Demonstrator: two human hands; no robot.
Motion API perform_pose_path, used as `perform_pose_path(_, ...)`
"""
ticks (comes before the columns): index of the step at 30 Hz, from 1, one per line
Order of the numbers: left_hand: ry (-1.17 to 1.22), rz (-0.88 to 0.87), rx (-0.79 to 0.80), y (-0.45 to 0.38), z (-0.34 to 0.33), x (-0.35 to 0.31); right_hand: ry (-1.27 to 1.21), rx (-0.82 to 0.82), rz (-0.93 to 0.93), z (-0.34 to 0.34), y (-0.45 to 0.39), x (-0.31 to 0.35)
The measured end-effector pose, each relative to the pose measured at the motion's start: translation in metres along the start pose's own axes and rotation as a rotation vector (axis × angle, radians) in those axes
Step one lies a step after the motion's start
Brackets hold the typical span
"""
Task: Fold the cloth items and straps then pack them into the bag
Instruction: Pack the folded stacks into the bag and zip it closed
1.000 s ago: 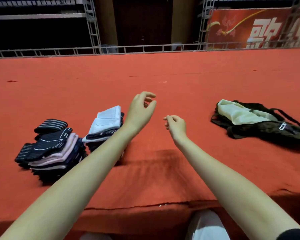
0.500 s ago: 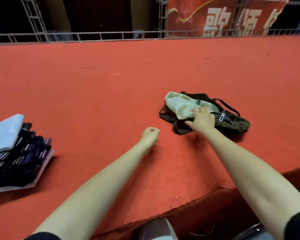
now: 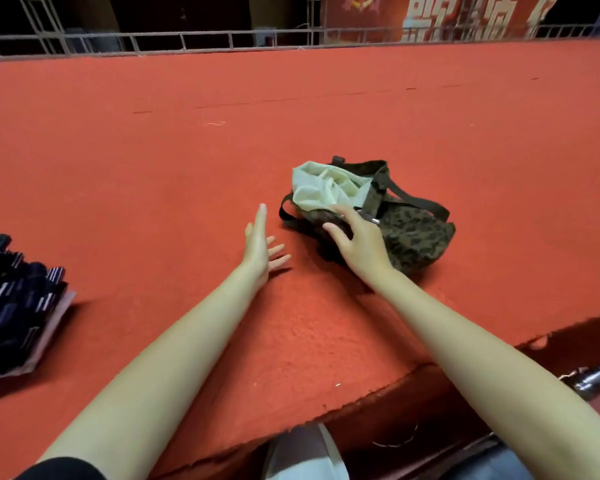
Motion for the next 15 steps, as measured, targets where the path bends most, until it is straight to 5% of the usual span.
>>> perform_pose_path(7,-0.233,-0.068,-0.098,0.035,0.069,-0.031,0.052,0.365,0.227,-0.063,0.07,0.093)
perform_pose_path(12,-0.314,-0.463,-0.209,0.095,0.119,-0.056,0.39,0.159,-0.052,-0.056,0.042,0.103)
perform_pose_path(15,-0.424,-0.613,-0.336,0.131,0.151,-0.074,0.462,0.269,-0.468,-0.073,0.036,0.076)
Point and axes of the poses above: each hand's wrist, its own y-axis away from the middle knuckle, its own z-axis out of the back of the hand, x = y × z, the point moved 7 cm from there along -y, towards the middle knuckle, and after that the axes turned 10 degrees about -y, right-handed, at the moved point
